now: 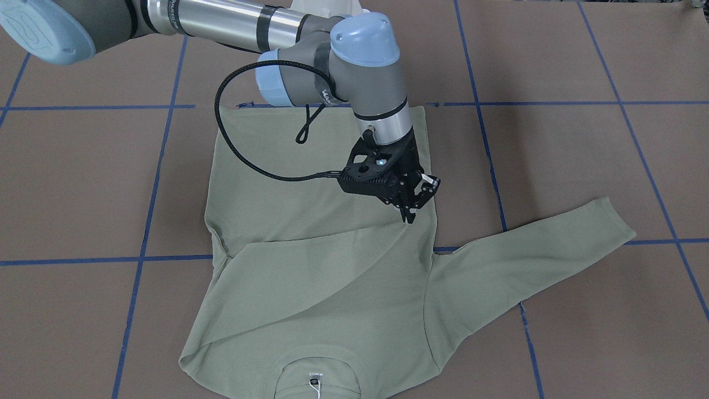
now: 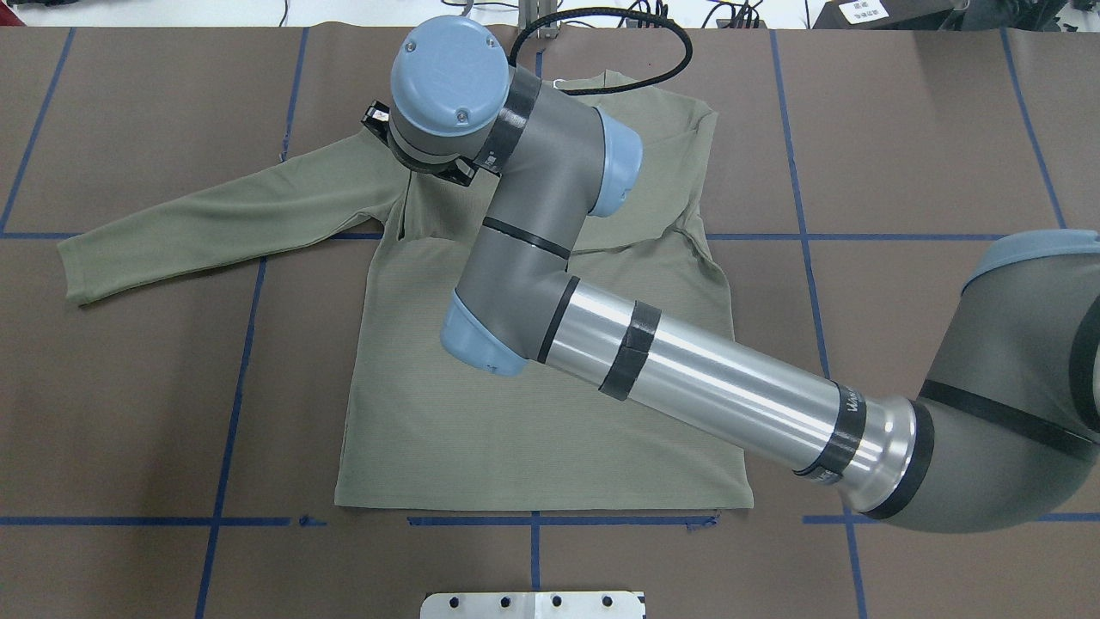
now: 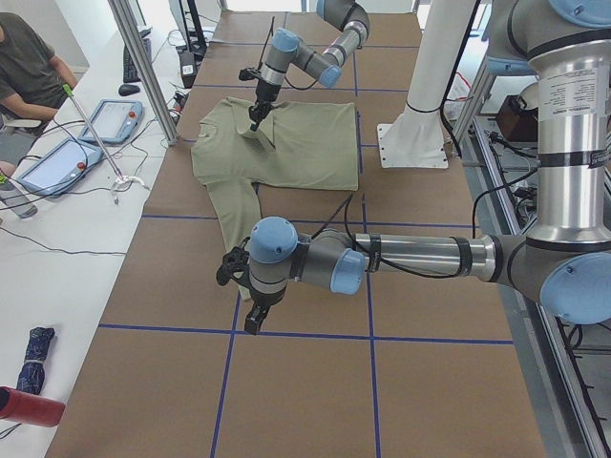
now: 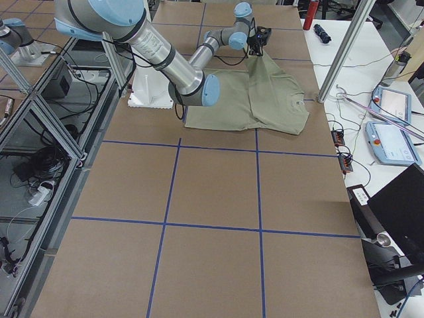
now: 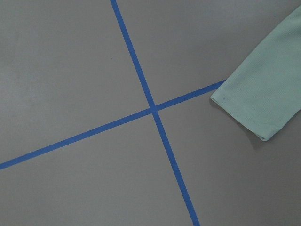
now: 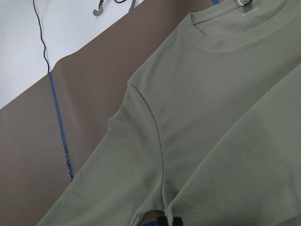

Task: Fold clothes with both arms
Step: 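Carry the held sleeve across the shirt toward the left arm's side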

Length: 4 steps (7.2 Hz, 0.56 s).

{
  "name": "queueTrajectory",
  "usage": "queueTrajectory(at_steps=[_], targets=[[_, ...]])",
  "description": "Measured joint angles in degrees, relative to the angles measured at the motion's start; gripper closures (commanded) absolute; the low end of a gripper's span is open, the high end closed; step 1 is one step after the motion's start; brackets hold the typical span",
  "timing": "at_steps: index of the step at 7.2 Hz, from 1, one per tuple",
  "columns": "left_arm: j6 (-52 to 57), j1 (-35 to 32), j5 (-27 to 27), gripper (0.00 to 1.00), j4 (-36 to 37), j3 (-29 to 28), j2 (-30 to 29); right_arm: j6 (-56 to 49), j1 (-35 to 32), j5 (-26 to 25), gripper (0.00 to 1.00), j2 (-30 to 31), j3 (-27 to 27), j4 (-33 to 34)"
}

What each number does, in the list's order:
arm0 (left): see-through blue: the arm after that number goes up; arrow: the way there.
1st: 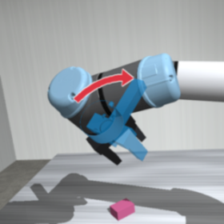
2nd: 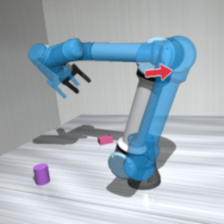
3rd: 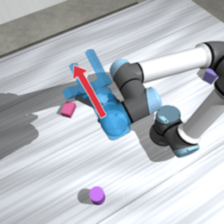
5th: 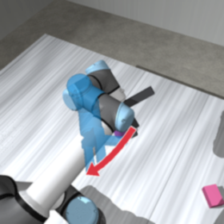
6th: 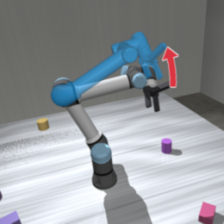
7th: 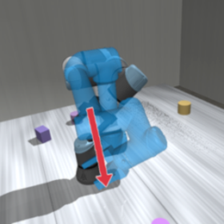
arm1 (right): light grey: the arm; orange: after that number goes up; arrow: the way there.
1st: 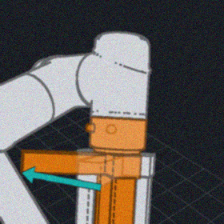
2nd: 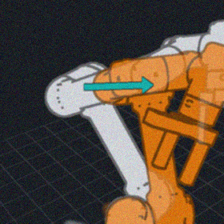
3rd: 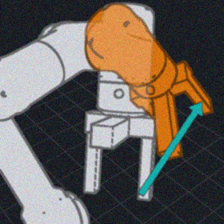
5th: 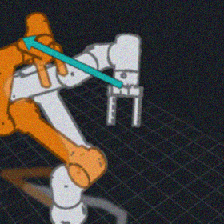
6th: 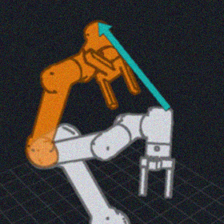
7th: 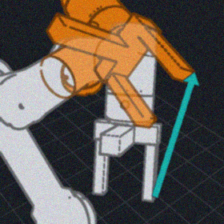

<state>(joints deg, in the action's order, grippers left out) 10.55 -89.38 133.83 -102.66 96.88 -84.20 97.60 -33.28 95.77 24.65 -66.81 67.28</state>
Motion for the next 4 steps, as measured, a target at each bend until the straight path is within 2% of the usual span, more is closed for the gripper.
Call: queueTrajectory(at_steps=[2, 4], targets=[[0.00, -0.01, 0.03, 0.00, 0.00, -0.03, 0.00, 0.04, 0.19, -1.55, 1.00, -1.15, 3.01, -2.21], [0.00, -0.01, 0.00, 0.00, 0.00, -0.15, 0.01, 0.05, 0.30, -2.88, 1.00, -4.58, 8.22, -3.66]])
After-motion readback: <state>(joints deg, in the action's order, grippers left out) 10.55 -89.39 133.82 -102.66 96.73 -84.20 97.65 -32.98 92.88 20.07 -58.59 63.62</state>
